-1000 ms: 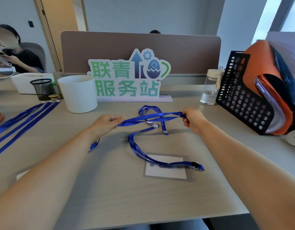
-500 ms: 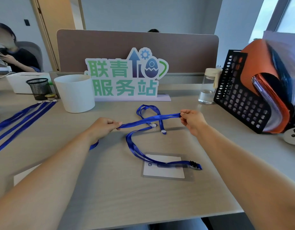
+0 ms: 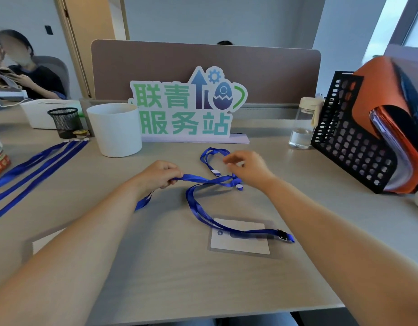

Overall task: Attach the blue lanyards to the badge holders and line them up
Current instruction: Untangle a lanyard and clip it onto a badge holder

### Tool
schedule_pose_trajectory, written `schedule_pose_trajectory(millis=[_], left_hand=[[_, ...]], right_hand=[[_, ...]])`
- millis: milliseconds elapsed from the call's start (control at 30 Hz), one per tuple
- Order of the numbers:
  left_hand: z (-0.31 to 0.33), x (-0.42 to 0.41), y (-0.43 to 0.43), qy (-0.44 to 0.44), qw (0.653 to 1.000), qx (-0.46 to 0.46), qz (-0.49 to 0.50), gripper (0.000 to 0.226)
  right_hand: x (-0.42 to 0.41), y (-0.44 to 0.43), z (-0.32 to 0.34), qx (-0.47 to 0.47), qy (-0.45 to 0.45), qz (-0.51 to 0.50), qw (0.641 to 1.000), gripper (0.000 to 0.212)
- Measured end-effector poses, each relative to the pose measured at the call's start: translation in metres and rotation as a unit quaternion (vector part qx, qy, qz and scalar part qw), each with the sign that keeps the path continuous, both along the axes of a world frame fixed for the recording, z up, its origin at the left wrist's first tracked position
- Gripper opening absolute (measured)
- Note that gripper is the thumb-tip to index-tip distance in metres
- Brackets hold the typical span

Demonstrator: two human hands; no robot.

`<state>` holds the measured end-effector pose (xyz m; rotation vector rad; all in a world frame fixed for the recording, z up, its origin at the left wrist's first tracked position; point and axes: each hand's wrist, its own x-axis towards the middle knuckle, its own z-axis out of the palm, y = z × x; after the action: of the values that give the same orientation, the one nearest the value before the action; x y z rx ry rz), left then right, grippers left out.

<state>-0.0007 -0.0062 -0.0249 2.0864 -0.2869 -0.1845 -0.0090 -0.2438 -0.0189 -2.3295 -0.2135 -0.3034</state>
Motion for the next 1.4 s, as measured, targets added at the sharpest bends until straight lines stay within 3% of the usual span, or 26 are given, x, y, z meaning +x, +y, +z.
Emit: schedule_pose_trajectory(millis=[100, 200, 300, 400, 533, 667, 1067, 1233, 1300, 1400], left_hand=[[0.005, -0.001, 0.001, -0.003, 1.000, -0.009, -0.027, 0.022], [0.008, -0.002, 0.007, -0.003, 0.999, -0.013, -0.048, 0.020], [0.010, -0.004, 0.014, -0.008, 0.999, -0.009, -0.053, 0.015], [0.011, -0.005, 0.018, -0.018, 0.999, -0.009, -0.049, 0.017], [0.015, -0.007, 0.015, -0.014, 0.998, 0.003, -0.054, 0.021], [0.017, -0.007, 0.016, -0.006, 0.999, 0.015, -0.035, 0.022], [0.002, 0.003, 0.025, -0.041, 0.997, 0.003, 0.066, 0.020], [0.002, 0.004, 0.027, -0.081, 0.991, 0.008, 0.106, 0.020], [0.006, 0.003, 0.025, -0.101, 0.989, 0.044, 0.097, 0.012], [0.015, 0.002, 0.013, -0.101, 0.992, 0.070, 0.017, 0.026]], right_hand=[[-0.005, 0.032, 0.005, -0.052, 0.063, 0.152, 0.985, 0.030], [-0.001, 0.048, 0.000, -0.064, 0.124, 0.208, 0.968, 0.029], [0.001, 0.051, 0.000, -0.032, 0.141, 0.200, 0.969, 0.026], [0.000, 0.052, 0.005, -0.026, 0.159, 0.194, 0.968, 0.043], [0.001, 0.052, 0.009, -0.019, 0.138, 0.217, 0.966, 0.030], [0.001, 0.047, 0.013, -0.014, 0.129, 0.211, 0.969, 0.031], [0.006, 0.015, 0.015, -0.026, 0.170, 0.148, 0.974, 0.022], [0.007, 0.024, 0.017, -0.035, 0.196, 0.170, 0.965, 0.021], [0.006, 0.027, 0.019, -0.021, 0.191, 0.178, 0.965, 0.024], [0.005, 0.029, 0.022, 0.005, 0.175, 0.191, 0.966, 0.022]])
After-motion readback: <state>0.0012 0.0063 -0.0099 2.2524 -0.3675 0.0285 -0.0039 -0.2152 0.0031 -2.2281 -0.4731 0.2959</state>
